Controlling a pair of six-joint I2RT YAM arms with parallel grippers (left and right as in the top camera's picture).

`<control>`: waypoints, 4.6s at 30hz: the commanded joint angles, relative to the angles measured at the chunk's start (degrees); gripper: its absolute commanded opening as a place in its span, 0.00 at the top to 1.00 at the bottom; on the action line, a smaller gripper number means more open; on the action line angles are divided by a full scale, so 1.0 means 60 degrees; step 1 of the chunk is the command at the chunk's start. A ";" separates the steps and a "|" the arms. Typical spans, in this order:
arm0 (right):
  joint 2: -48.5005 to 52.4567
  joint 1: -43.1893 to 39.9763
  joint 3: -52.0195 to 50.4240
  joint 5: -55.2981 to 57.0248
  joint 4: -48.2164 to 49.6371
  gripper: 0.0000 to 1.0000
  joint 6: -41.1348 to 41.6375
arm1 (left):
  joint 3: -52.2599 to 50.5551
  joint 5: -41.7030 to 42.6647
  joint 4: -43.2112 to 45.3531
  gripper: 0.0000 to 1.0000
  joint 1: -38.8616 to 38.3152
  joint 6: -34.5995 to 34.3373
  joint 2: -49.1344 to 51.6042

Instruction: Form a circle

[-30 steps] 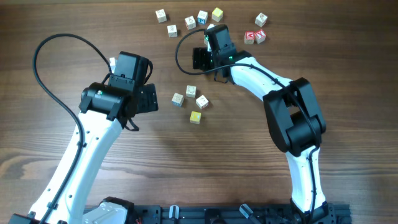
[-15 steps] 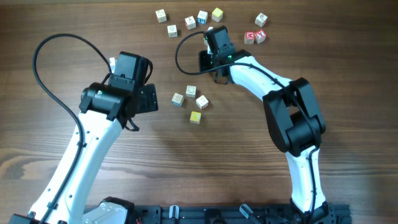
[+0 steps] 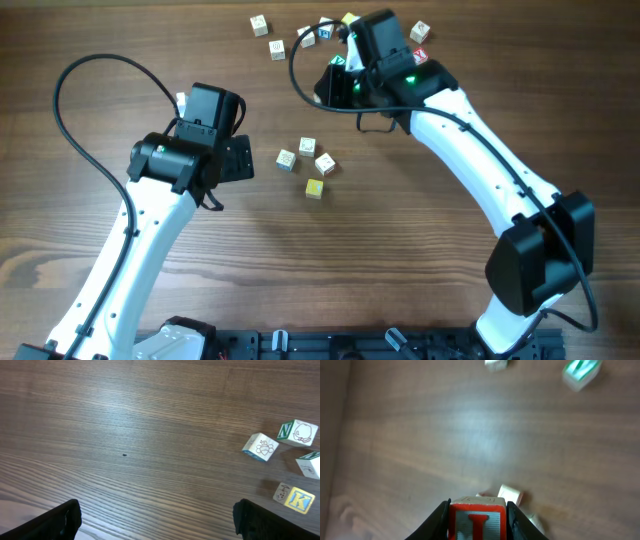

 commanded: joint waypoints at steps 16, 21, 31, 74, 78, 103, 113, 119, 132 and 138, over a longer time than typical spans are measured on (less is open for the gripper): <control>0.0004 0.2273 -0.1413 0.1803 -0.0568 0.76 0.0175 | 0.0055 -0.1388 0.0994 0.00 0.0470 -0.0080 -0.0022; 0.0004 0.2710 -0.2940 0.1800 0.1169 0.75 0.0328 | 0.0055 -0.1253 0.0495 0.00 0.2452 -0.1286 -0.0022; 0.0299 0.2790 -0.4033 0.1985 0.3158 0.67 0.0299 | 0.0029 0.2011 0.0430 0.00 0.5595 -0.1461 -0.0015; -0.6386 0.2790 -0.3832 0.1475 -0.0444 0.00 0.0831 | 0.0029 0.2007 0.0430 0.00 0.5617 -0.1461 -0.0015; -0.6386 0.2790 -0.3832 0.2171 -0.0444 0.00 0.0834 | 0.0029 0.2007 0.0430 0.00 0.5617 -0.1461 -0.0015; -0.6510 0.2430 -0.3858 0.8768 -0.3286 0.00 0.4554 | 0.0029 0.2007 0.0430 0.00 0.5617 -0.1461 -0.0015; -0.7803 0.1559 -0.3858 1.0644 -0.3752 0.00 0.3785 | 0.0029 0.2007 0.0430 0.00 0.5617 -0.1461 -0.0015; -0.6932 0.0641 -0.3858 0.8593 -0.3504 0.00 0.3843 | 0.0029 0.2007 0.0430 0.00 0.5617 -0.1461 -0.0015; -0.6266 0.0641 -0.3858 0.8433 -0.3464 0.00 0.3847 | 0.0029 0.2007 0.0430 0.00 0.5617 -0.1461 -0.0015; -0.6258 0.0634 -0.3858 0.8072 -0.2535 0.00 0.3810 | 0.0029 0.2007 0.0430 0.00 0.5617 -0.1461 -0.0015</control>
